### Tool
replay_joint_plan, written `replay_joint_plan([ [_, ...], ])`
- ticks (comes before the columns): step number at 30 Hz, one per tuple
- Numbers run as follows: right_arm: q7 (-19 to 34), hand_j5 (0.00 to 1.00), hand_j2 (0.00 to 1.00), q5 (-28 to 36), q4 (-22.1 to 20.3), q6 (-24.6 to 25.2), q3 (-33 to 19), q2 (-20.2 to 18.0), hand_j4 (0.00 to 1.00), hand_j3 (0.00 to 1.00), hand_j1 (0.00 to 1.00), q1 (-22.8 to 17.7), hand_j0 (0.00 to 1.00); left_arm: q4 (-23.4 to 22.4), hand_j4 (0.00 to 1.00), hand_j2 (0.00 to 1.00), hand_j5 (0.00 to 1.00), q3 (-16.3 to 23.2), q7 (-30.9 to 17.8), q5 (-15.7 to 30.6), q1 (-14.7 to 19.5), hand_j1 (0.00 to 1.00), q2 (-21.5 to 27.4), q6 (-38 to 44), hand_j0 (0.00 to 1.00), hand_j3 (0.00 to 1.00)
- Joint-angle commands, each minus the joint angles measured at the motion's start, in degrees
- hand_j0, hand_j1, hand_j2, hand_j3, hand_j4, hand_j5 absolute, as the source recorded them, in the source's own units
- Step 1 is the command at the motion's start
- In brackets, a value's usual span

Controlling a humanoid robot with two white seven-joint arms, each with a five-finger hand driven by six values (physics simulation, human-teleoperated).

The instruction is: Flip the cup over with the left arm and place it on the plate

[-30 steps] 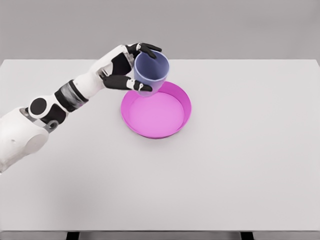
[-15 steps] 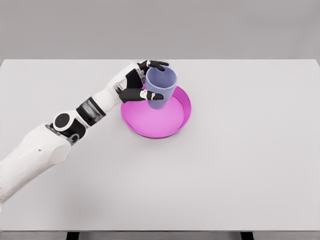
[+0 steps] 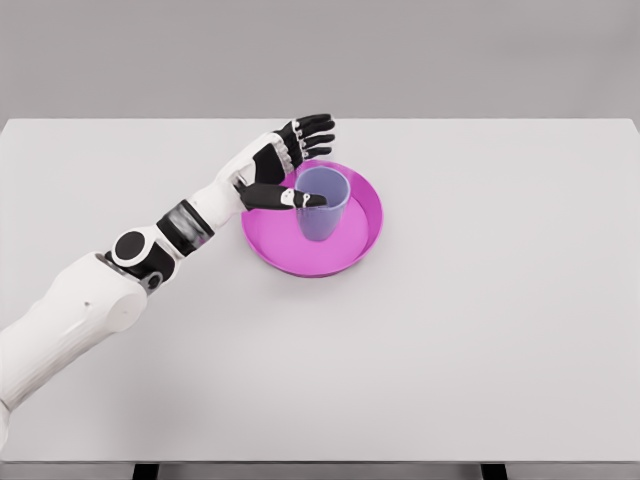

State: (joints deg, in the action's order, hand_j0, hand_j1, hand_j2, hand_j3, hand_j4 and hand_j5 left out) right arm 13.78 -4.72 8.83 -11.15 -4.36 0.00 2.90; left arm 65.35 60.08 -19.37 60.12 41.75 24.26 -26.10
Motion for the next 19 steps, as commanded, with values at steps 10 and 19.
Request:
replay_joint_plan([
  [10, 0.02, 1.00, 1.00, -0.02, 0.05, -0.01, -0.03, 0.00, 1.00, 1.00, 1.00, 0.00, 1.00, 23.50, 1.00, 1.00, 1.00, -2.77, -0.76, -7.54, 1.41, 1.00, 21.87, -0.36, 1.00, 1.00],
  [19, 0.02, 1.00, 1.00, -0.02, -0.04, -0.01, -0.03, 0.00, 1.00, 1.00, 1.00, 0.00, 1.00, 25.09, 1.00, 1.00, 1.00, -7.87, -0.06, -32.79, -4.31, 1.00, 42.10, -8.90, 1.00, 1.00],
])
